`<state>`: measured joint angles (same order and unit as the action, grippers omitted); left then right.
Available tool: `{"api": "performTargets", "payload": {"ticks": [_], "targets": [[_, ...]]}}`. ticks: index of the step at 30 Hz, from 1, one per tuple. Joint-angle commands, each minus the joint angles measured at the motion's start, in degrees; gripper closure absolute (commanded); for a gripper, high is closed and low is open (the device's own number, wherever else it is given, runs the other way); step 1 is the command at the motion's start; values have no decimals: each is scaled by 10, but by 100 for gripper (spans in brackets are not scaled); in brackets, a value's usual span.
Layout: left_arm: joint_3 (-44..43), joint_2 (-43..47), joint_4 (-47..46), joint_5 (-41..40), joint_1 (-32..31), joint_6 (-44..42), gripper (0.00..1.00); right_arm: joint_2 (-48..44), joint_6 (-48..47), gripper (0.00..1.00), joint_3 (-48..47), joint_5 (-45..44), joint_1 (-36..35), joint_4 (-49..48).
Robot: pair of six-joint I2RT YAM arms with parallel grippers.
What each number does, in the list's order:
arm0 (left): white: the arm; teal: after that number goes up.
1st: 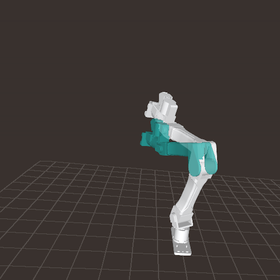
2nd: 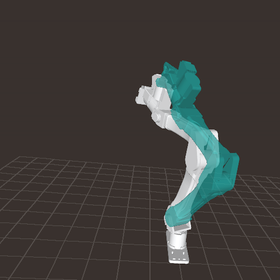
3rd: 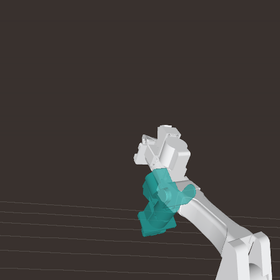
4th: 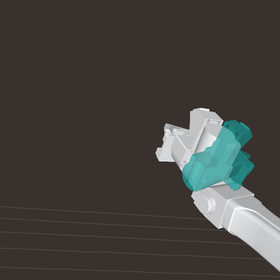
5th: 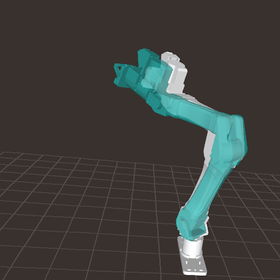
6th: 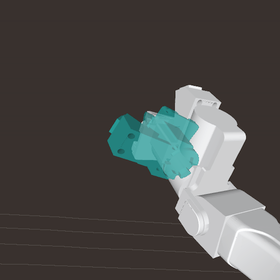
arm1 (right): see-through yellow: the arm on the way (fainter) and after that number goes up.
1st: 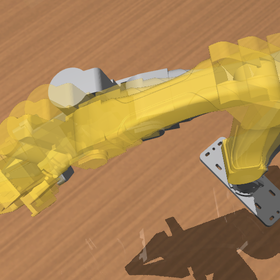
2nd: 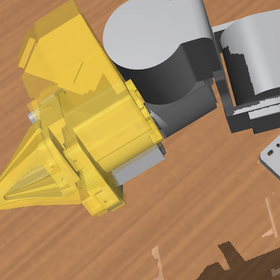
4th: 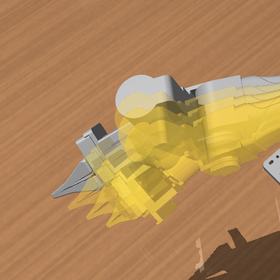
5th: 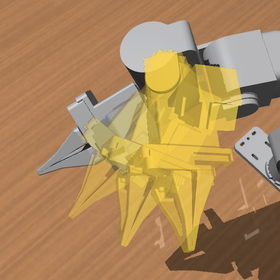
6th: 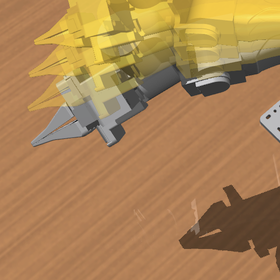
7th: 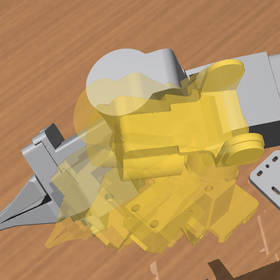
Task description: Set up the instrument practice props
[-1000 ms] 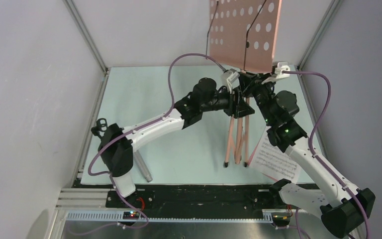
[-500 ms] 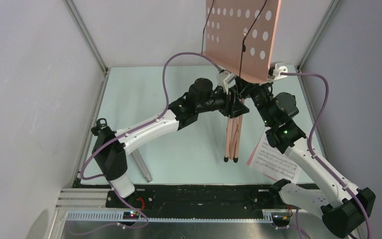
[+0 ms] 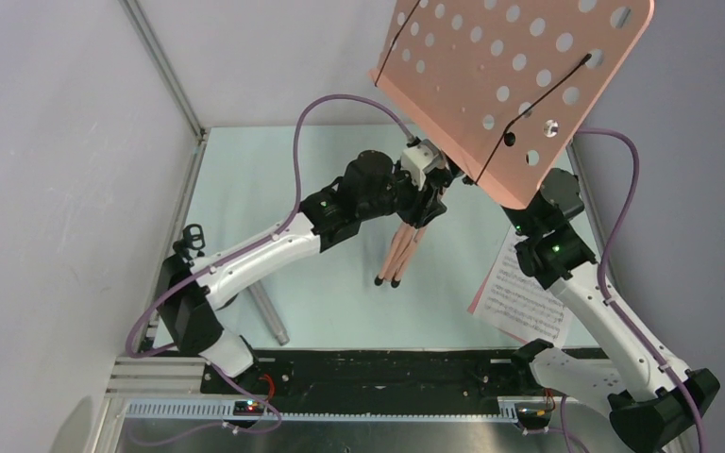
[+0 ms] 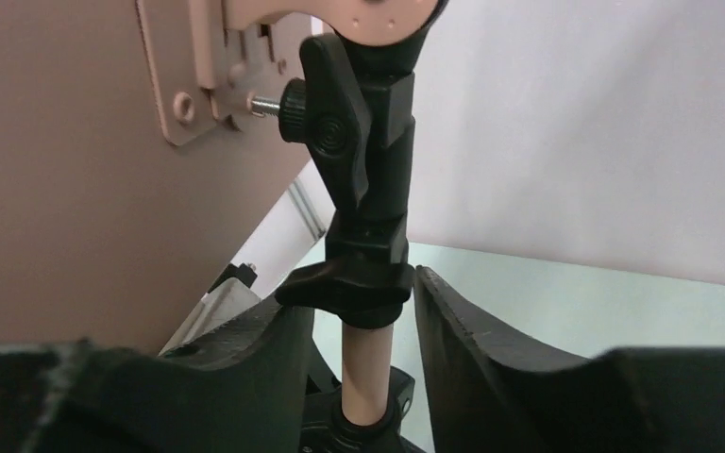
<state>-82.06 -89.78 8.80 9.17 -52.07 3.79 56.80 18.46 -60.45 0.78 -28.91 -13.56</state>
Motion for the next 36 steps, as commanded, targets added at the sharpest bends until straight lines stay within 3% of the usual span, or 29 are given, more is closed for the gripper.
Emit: {"api": "performTargets", "payload": {"ticks": [1,7,16,25,36], "targets": [[-33,51,-52,23,-13,-54,100,-13,40,50,-57,12,21,-109],[-50,52,-52,28,-15,-47,100,8,65,42,-58,35,29,-104],[-66,58,-58,17,-21,-43,100,30,80,42,-46,46,23,-95],[-94,63,-66,13,-18,-15,100,-11,57,28,-22,50,16,-51],[-154,55,-44,27,-15,25,100,-45,46,33,-1,64,0,-33]]}}
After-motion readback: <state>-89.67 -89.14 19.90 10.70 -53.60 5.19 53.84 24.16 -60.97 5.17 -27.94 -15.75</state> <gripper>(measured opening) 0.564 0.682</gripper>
